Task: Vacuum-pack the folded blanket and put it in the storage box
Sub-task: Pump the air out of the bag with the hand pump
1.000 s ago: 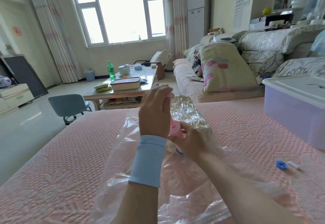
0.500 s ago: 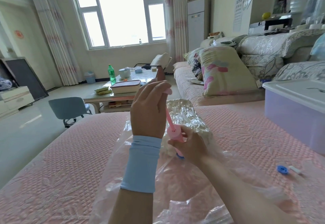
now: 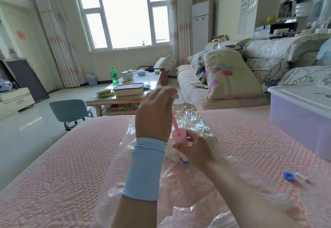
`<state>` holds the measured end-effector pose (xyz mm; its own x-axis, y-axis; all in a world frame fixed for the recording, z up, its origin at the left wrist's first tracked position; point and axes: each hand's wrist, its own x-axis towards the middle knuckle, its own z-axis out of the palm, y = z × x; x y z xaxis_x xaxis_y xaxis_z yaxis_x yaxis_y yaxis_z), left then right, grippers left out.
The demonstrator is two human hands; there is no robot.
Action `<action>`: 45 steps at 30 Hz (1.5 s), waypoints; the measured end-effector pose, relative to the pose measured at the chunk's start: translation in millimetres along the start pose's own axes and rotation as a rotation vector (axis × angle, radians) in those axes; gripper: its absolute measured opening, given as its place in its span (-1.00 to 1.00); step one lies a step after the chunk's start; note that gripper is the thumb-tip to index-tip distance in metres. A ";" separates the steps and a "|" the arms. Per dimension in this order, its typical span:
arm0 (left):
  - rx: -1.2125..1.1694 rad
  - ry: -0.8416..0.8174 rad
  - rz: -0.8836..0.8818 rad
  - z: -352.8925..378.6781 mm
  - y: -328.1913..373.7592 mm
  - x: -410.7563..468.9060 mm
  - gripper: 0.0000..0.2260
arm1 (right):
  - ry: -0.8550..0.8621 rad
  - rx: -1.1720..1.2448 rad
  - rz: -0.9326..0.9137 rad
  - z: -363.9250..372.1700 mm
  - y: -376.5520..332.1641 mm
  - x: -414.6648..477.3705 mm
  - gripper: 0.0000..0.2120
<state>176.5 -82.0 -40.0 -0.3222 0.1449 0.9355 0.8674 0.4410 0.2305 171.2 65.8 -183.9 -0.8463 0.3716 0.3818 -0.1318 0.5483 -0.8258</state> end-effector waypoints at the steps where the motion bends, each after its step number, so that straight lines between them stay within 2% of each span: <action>1: -0.006 0.048 0.014 -4.3 -0.2 6.5 -0.86 | -0.009 -0.003 0.000 0.9 0.5 0.2 -0.59; 5: -0.035 0.125 -0.033 8.7 -7.5 -4.6 -0.87 | -0.022 -0.007 0.028 6.2 3.7 1.8 -0.50; 7: -0.043 -0.028 -0.128 26.4 -12.0 -28.2 -0.89 | -0.010 -0.021 0.048 6.6 5.1 2.4 -0.50; 10: -0.077 -0.408 -0.292 44.3 -16.9 -61.7 -0.86 | 0.016 -0.035 0.056 5.7 3.4 0.9 -0.70; 12: -0.051 -0.485 -0.292 44.2 -16.7 -63.2 -0.87 | 0.018 -0.036 0.046 4.0 2.3 -0.6 -0.74; 14: 0.011 -0.422 -0.197 35.1 -12.5 -47.0 -0.89 | 0.015 -0.035 0.042 2.2 2.9 -0.6 -0.70; 16: 0.025 -0.270 -0.101 20.6 -5.5 -24.9 -0.89 | 0.024 -0.034 0.026 0.6 3.8 0.7 -0.60; 18: 0.009 -0.108 -0.044 4.8 0.3 -8.5 -0.83 | 0.017 -0.025 0.011 1.0 3.5 1.6 -0.58; 22: 0.017 0.106 -0.061 3.3 -4.3 -4.2 -0.79 | -0.001 -0.029 0.028 6.1 4.0 1.8 -0.53; 24: -0.005 0.050 -0.109 18.9 -8.2 -21.3 -0.86 | -0.007 -0.038 0.046 8.1 5.6 1.7 -0.47; 28: -0.074 -0.458 -0.293 42.8 -18.4 -58.6 -0.88 | 0.020 -0.051 0.049 4.0 6.2 0.2 -0.63; 30: -0.012 -0.574 -0.312 41.9 -21.7 -56.4 -0.90 | 0.014 -0.043 0.032 2.2 5.8 -1.6 -0.63; 32: 0.089 -0.542 -0.220 33.1 -17.4 -42.5 -0.90 | 0.018 -0.038 0.030 0.7 7.1 -2.0 -0.60; 36: 0.052 -0.146 -0.030 1.4 0.0 -5.0 -0.89 | 0.013 -0.026 0.001 -0.9 8.6 -0.7 -0.57; 41: -0.045 0.125 -0.078 3.3 3.6 1.0 -0.85 | -0.015 -0.018 -0.005 1.5 7.9 -1.1 -0.56; 43: -0.086 0.069 -0.119 20.9 0.1 -15.1 -0.87 | -0.014 -0.010 0.007 1.5 8.8 -1.2 -0.51; 45: -0.085 -0.190 -0.170 37.9 -5.4 -35.0 -0.89 | 0.002 0.007 0.026 -1.6 11.2 -0.2 -0.56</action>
<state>168.7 -55.8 -84.1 -0.5247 0.2426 0.8160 0.8209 0.3980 0.4096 170.7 73.1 -192.6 -0.8485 0.3872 0.3607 -0.1130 0.5334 -0.8383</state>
